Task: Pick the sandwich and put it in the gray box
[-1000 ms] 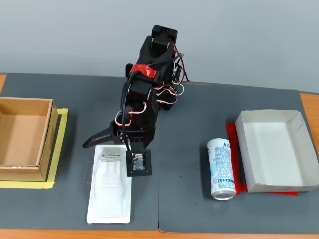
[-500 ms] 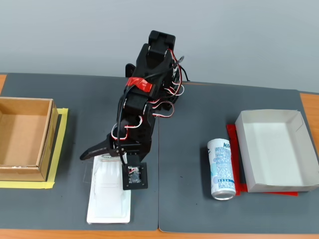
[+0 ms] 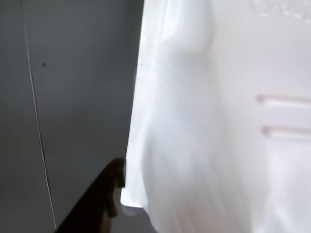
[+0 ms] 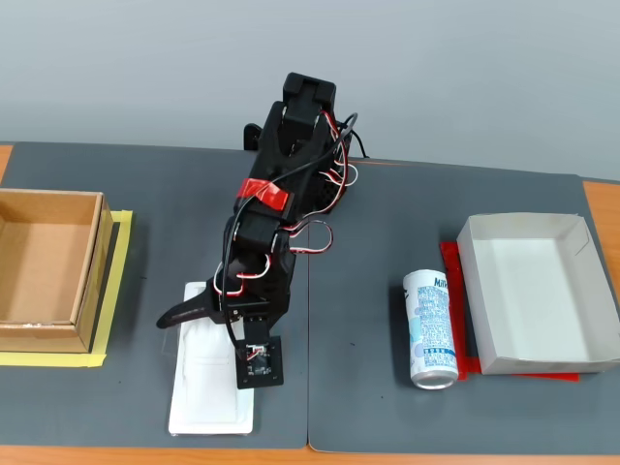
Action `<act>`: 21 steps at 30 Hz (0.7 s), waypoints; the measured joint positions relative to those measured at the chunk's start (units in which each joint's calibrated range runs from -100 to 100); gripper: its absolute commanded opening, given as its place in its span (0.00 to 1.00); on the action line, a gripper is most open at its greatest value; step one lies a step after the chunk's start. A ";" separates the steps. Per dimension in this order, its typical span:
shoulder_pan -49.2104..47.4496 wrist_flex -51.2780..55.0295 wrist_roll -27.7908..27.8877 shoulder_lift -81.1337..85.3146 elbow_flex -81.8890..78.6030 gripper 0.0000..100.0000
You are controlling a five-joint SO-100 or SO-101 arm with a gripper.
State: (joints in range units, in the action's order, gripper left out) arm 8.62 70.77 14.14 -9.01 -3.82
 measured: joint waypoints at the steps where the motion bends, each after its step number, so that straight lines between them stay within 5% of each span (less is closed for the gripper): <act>1: 0.00 -0.52 0.00 -0.34 0.00 0.62; 21: 0.00 -1.21 0.15 -4.25 0.00 0.61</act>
State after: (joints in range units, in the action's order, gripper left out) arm 8.62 69.56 14.29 -13.25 -3.82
